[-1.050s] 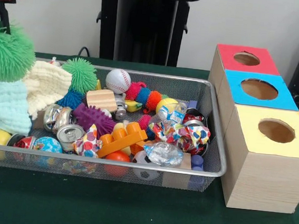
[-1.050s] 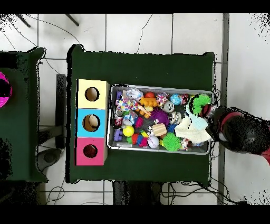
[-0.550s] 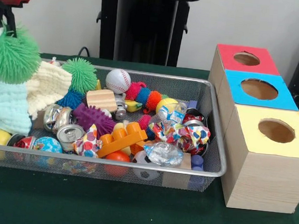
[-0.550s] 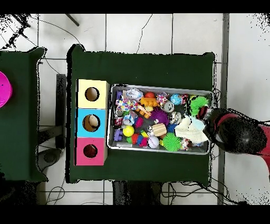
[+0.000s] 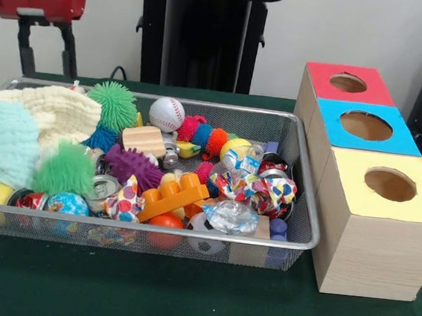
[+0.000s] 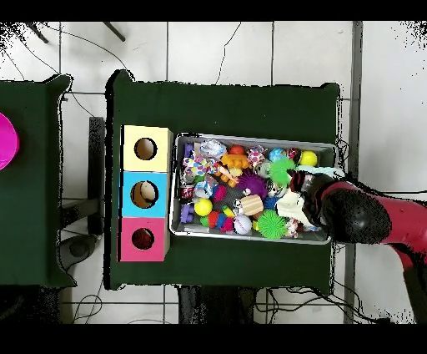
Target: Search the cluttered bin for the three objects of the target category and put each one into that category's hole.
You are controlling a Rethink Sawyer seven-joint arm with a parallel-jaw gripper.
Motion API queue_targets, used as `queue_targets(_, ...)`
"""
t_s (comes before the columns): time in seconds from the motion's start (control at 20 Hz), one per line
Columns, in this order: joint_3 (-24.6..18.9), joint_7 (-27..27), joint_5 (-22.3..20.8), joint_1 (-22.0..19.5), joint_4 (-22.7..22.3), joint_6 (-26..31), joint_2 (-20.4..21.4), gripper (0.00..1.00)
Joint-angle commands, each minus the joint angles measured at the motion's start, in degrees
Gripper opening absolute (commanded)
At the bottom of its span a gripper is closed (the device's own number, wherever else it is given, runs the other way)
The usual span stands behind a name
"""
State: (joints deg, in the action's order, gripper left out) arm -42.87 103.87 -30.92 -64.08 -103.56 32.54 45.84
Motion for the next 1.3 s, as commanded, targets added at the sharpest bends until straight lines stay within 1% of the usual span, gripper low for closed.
queue_targets(0.05,1.95,1.25,-2.61,2.67,-5.59,-4.50,0.41,1.00)
queue_targets(0.1,2.55,1.99,-2.54,3.48,-6.10,-4.62,0.62,1.00)
queue_targets(0.25,4.52,4.75,-3.00,5.93,-7.85,-7.40,1.49,1.00)
queue_targets(0.6,8.89,7.62,-2.34,11.24,-9.43,-10.93,1.45,1.00)
queue_targets(0.75,10.62,8.75,-1.89,14.00,-9.80,-12.32,-0.13,1.00)
queue_targets(0.95,15.32,13.05,-0.64,19.83,-10.71,-15.33,-1.53,1.00)
queue_targets(1.05,17.63,14.84,-0.03,22.59,-11.11,-18.10,-2.53,1.00)
queue_targets(1.15,19.97,15.97,0.65,25.30,-10.95,-20.81,-3.81,1.00)
queue_targets(1.3,22.50,16.03,1.64,28.04,-10.20,-22.71,-5.17,1.00)
